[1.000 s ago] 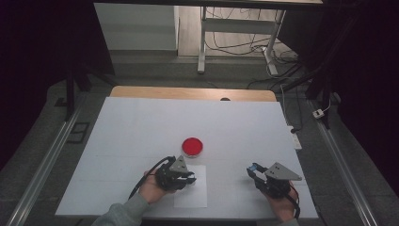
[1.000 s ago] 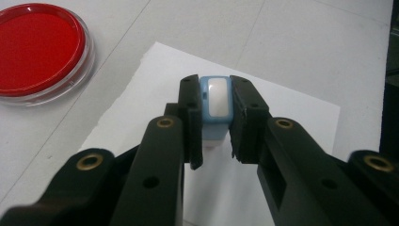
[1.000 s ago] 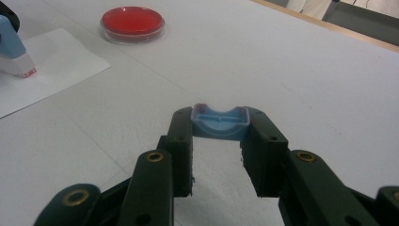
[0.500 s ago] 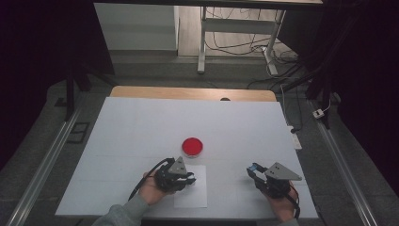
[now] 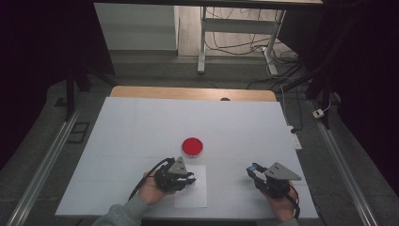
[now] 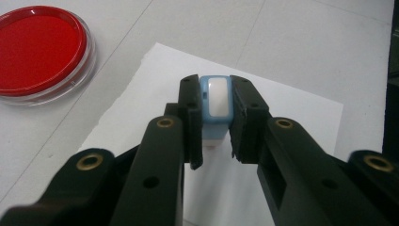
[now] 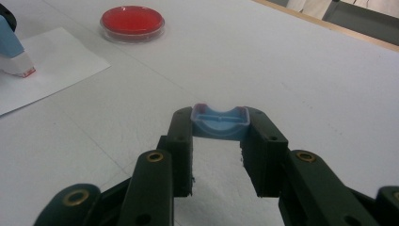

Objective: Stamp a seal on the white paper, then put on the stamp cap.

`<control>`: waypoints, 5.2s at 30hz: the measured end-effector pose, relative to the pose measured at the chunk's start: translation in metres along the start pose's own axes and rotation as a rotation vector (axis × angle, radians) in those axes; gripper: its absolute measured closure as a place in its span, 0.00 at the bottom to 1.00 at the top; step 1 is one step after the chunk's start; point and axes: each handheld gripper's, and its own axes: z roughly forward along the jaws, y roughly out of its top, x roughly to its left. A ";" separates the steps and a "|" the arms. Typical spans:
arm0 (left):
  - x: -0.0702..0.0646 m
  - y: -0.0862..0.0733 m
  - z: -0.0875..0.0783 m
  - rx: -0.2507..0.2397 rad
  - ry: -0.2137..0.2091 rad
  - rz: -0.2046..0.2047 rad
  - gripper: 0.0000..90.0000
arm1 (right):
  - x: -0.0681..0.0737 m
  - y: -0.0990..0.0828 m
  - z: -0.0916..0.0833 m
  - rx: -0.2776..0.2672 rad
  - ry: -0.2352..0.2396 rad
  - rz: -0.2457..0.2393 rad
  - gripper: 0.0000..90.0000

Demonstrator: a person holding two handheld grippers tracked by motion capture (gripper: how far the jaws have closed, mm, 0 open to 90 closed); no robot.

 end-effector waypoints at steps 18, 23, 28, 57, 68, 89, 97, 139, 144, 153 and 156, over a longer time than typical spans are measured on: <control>0.009 0.003 -0.024 -0.144 -0.026 -0.092 0.84 | -0.001 0.000 0.000 -0.004 0.001 0.005 0.72; 0.011 0.005 -0.033 -0.184 -0.030 -0.116 0.84 | 0.000 0.000 0.000 -0.004 0.000 0.003 0.72; 0.013 0.005 -0.039 -0.214 -0.028 -0.141 0.84 | 0.000 0.000 0.000 -0.003 -0.001 0.004 0.72; 0.025 0.013 -0.060 -0.329 -0.025 -0.234 0.84 | 0.001 0.000 0.001 -0.006 -0.008 -0.001 0.72; 0.025 0.015 -0.061 -0.335 -0.026 -0.239 0.84 | 0.001 0.000 0.001 -0.007 -0.009 0.000 0.72; 0.023 0.018 -0.058 -0.333 -0.028 -0.236 0.84 | 0.007 0.004 0.005 -0.026 -0.001 -0.014 0.72; 0.026 0.019 -0.055 -0.329 -0.037 -0.238 0.84 | 0.010 0.006 0.008 -0.031 0.015 -0.008 0.72; 0.027 0.020 -0.052 -0.330 -0.056 -0.245 0.84 | 0.045 0.025 0.026 -0.080 0.090 -0.018 0.72; 0.024 0.022 -0.052 -0.329 -0.059 -0.238 0.84 | 0.052 0.027 0.027 -0.084 0.092 -0.035 0.72; 0.023 0.021 -0.053 -0.334 -0.061 -0.238 0.84 | 0.064 0.031 0.036 -0.074 0.111 -0.063 0.72; 0.023 0.021 -0.053 -0.337 -0.061 -0.243 0.84 | 0.065 0.032 0.038 -0.075 0.114 -0.060 0.72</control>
